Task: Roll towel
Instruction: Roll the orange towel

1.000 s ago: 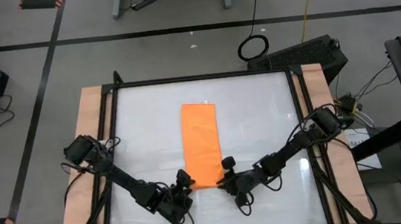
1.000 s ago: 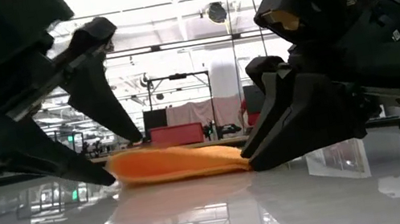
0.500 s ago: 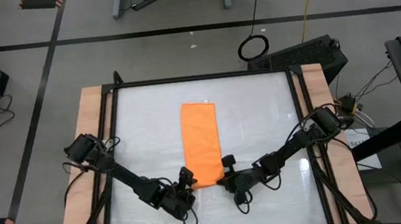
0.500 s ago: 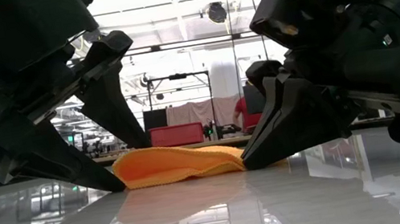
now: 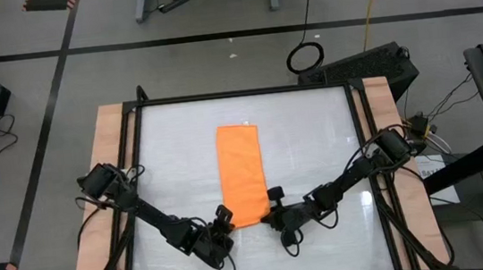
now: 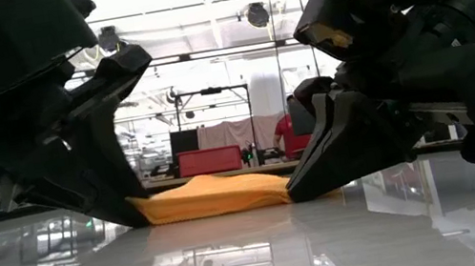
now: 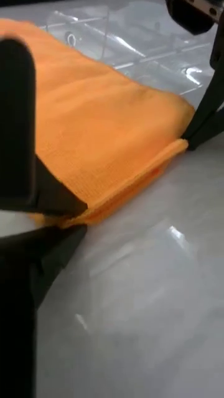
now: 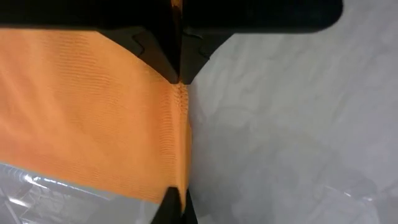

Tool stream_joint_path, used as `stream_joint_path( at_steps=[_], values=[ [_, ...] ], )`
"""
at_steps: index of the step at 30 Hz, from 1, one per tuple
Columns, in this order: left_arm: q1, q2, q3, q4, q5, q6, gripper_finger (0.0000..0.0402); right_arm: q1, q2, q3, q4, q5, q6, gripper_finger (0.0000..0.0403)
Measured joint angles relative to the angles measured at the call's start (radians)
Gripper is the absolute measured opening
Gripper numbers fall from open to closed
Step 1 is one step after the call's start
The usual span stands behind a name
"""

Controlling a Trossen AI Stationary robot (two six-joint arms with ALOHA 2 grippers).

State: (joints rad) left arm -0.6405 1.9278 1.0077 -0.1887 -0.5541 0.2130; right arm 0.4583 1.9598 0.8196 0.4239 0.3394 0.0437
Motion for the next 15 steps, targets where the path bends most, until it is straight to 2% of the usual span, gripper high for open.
stream_joint_path(
  at_steps=[3, 9, 15],
  values=[
    [-0.002, 0.000, -0.001, -0.001, 0.005, -0.043, 0.0009, 0.000, -0.001, 0.000, -0.008, -0.024, 0.026, 0.0000],
    [-0.001, 0.001, -0.003, 0.029, 0.000, -0.191, 0.0006, -0.002, -0.016, 0.000, -0.022, -0.071, 0.114, 0.0000],
    [0.018, -0.012, -0.003, 0.058, 0.024, -0.398, 0.0003, -0.016, -0.060, -0.002, -0.057, -0.212, 0.233, 0.0000]
  ],
)
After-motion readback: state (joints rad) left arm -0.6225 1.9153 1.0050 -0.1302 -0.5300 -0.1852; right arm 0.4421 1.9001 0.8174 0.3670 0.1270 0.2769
